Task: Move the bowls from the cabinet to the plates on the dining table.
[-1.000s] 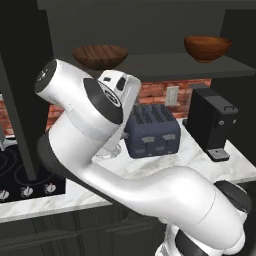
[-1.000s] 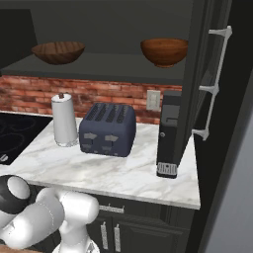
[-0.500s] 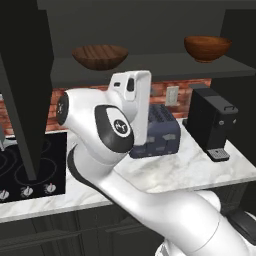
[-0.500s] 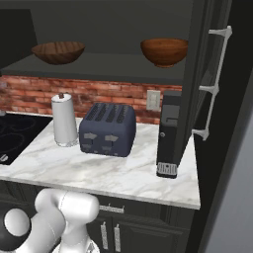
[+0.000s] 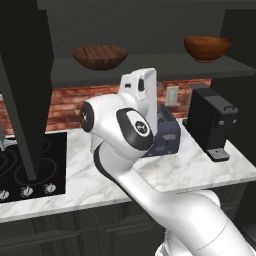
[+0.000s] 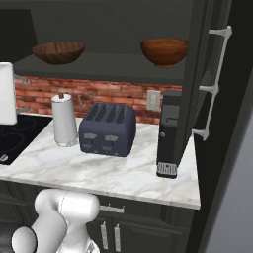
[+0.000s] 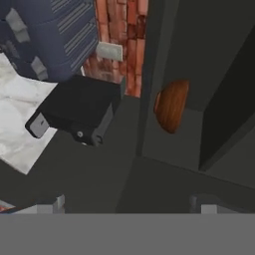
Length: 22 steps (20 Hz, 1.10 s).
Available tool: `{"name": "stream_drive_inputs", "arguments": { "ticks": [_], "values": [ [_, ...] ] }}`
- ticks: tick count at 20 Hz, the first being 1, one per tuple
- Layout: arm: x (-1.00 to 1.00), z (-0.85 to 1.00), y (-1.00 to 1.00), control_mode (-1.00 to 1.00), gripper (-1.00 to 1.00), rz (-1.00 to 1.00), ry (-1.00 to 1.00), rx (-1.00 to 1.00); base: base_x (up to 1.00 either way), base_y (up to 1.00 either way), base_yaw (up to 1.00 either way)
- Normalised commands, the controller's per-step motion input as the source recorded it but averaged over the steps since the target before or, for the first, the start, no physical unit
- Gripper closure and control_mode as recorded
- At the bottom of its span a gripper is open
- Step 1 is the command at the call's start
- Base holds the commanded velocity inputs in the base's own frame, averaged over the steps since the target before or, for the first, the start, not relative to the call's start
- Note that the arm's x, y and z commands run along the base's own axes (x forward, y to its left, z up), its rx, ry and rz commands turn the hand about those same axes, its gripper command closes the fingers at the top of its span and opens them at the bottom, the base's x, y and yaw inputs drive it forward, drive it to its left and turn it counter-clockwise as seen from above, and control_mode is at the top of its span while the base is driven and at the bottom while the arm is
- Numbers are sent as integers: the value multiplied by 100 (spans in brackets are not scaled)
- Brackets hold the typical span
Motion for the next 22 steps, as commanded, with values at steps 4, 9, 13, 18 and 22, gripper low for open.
{"name": "stream_drive_inputs", "arguments": {
  "ticks": [4,9,13,18,22],
  "values": [
    [15,34,0,-100,-100,0,-7,-3,0,0,0],
    [8,33,0,-100,-100,0,-3,0,0,0,0],
    [18,26,0,-100,-100,0,0,1,0,0,0],
    [24,9,0,-100,-100,1,0,5,0,0,0],
    [22,0,0,-100,-100,4,0,6,0,0,0]
  ]
}}
